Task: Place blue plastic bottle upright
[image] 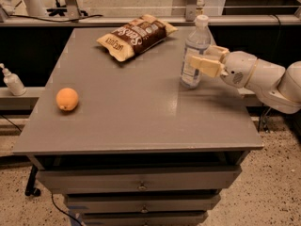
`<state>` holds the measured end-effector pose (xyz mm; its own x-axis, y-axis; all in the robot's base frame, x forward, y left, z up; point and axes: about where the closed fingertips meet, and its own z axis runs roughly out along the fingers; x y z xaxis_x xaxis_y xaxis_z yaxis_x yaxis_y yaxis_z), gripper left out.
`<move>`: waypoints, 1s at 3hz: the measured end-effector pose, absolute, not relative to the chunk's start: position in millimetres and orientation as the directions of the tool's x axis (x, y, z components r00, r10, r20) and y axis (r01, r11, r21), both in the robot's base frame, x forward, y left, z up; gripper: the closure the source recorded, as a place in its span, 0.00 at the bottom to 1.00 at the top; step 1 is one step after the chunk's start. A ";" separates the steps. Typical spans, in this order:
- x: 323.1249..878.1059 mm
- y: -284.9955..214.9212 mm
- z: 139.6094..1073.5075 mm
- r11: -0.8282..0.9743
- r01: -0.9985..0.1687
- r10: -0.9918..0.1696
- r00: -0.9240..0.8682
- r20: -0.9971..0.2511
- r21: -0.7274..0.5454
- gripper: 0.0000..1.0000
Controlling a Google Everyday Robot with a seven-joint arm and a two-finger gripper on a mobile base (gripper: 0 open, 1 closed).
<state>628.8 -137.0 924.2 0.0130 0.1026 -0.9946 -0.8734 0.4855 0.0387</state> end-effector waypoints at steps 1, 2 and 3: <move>626.9 -139.8 920.7 0.490 -0.871 0.100 0.009 -0.995 0.041 0.00; 625.4 -142.2 918.7 0.493 -0.869 0.096 0.007 -0.995 0.041 0.00; 622.5 -157.6 916.3 0.507 -0.862 0.037 0.001 -0.999 0.018 0.00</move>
Offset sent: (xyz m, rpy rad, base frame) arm -0.0073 -0.0183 -0.0125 -0.0159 0.0157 -0.0308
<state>622.5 -157.6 916.3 0.0006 0.0367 -0.9993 -0.8617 0.5071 0.0181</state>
